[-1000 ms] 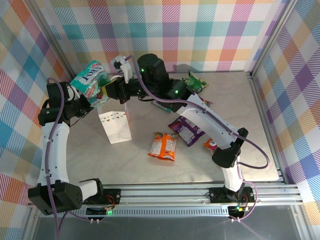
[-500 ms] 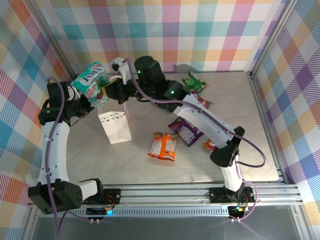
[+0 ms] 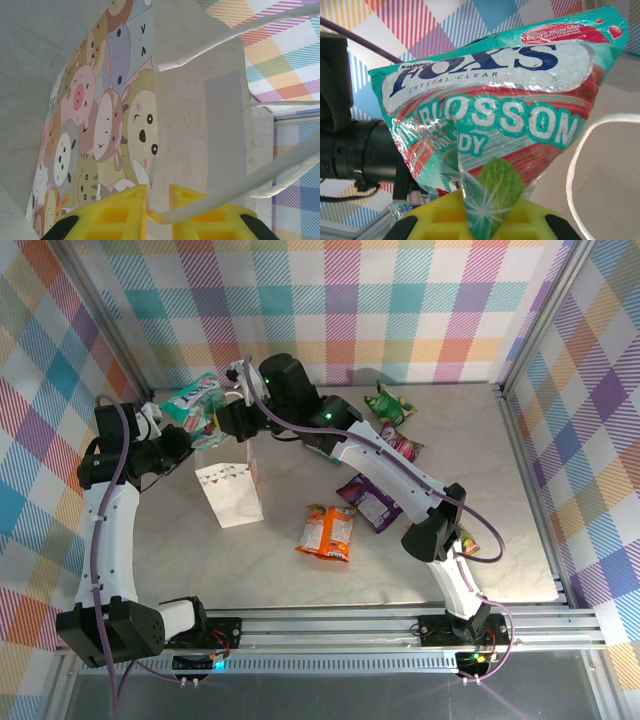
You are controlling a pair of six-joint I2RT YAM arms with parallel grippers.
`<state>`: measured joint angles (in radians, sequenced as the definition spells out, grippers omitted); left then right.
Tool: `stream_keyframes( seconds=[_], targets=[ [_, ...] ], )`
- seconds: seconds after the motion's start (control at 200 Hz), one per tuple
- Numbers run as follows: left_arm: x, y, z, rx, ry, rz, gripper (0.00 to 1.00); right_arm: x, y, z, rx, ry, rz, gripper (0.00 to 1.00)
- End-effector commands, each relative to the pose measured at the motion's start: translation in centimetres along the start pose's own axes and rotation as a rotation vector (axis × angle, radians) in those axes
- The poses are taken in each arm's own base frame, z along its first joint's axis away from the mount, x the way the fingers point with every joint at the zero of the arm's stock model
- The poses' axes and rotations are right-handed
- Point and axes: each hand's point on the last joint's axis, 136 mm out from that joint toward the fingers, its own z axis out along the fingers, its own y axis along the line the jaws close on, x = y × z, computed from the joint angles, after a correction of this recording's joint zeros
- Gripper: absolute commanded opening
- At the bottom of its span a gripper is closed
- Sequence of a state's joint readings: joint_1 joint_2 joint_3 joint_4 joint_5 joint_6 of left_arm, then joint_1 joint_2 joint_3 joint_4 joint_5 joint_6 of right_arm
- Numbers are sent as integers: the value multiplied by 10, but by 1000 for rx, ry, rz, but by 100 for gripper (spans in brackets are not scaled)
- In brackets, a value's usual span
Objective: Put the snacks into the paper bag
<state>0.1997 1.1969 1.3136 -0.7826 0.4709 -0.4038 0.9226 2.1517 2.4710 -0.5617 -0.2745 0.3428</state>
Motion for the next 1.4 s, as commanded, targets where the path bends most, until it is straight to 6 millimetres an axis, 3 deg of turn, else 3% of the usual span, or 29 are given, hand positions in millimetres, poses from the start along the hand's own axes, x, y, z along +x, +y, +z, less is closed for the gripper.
stream_keyframes(
  seconds=[0.0, 0.105, 0.31, 0.48, 0.85, 1.065, 1.23, 1.395],
  targets=[
    [-5, -4, -5, 10, -3, 6, 19, -22, 19, -9, -83, -58, 4, 9],
    [-5, -3, -6, 4, -7, 9, 19, -25, 26, -10, -122, -67, 6, 9],
    [-5, -3, -5, 1, -6, 8, 18, -50, 14, -15, -31, -175, -15, 10],
    [-5, -1, -4, -1, -2, 10, 18, -62, 23, -12, -105, -226, -27, 11],
    [-3, 1, -2, -3, 4, 13, 18, -79, -5, 14, -162, -342, 17, 12],
    [-1, 3, -2, -15, 9, 24, 18, -74, -3, 27, -242, -334, 54, 13],
    [0, 6, 0, -20, 14, 23, 18, -65, -16, 35, -192, -307, 65, 13],
    [-2, 7, 0, -33, 3, 22, 18, -59, -22, 29, -120, -263, 51, 12]
  ],
)
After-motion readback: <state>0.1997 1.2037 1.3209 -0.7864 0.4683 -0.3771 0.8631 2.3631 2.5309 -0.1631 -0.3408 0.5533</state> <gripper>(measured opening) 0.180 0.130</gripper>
